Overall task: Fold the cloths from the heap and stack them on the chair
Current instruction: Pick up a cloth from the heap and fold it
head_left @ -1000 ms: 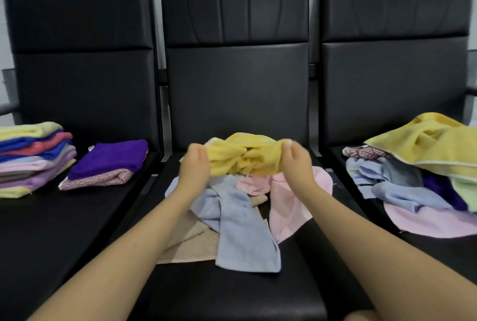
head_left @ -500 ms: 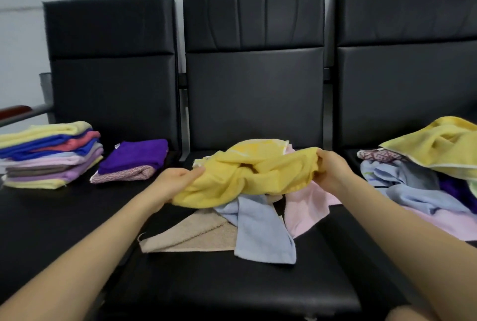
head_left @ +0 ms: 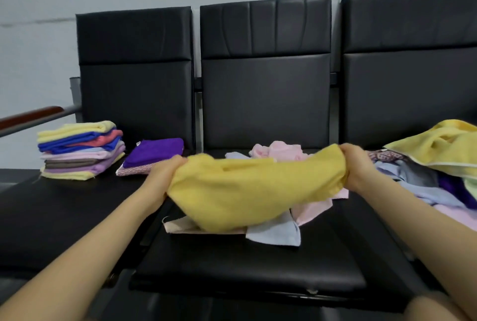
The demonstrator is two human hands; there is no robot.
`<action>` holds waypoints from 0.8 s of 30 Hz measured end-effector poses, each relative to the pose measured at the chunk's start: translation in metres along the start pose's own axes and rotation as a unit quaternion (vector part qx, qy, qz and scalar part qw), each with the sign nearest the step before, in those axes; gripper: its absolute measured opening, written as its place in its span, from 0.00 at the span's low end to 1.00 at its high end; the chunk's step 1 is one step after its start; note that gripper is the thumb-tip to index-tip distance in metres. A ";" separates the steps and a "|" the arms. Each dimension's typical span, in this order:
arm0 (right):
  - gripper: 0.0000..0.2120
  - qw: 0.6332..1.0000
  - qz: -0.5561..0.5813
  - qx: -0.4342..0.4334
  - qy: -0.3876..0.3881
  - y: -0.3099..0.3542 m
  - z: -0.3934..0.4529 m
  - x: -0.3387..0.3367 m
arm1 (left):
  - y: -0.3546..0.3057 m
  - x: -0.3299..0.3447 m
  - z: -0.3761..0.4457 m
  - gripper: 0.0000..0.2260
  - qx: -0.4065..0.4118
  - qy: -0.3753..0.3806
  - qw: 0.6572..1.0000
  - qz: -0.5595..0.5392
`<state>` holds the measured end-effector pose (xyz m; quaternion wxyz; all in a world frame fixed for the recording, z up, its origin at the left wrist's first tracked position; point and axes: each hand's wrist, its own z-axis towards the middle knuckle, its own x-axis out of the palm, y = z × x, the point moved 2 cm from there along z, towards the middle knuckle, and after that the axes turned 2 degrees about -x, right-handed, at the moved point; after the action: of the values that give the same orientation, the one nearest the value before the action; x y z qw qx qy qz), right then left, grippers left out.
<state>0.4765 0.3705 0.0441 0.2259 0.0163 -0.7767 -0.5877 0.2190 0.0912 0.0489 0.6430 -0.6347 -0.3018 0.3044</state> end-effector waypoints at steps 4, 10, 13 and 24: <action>0.15 0.873 -0.486 -0.037 -0.009 -0.042 0.000 -0.001 | 0.024 0.008 -0.020 0.12 -0.082 0.231 0.929 0.276; 0.14 0.784 -0.583 -0.202 0.065 -0.049 -0.015 0.007 | 0.036 0.011 -0.001 0.23 -0.121 0.098 0.939 0.307; 0.22 0.803 -0.537 -0.224 0.125 -0.049 -0.025 0.028 | 0.043 0.006 0.011 0.22 -0.148 0.028 0.952 0.265; 0.15 0.920 -0.340 0.002 0.197 -0.081 -0.013 0.077 | 0.058 0.020 0.026 0.10 -0.166 0.069 0.964 0.195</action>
<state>0.3926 0.3112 -0.0017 0.1610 0.3951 -0.6653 -0.6127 0.2112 0.1232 -0.0089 0.4766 -0.7983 -0.1732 0.3249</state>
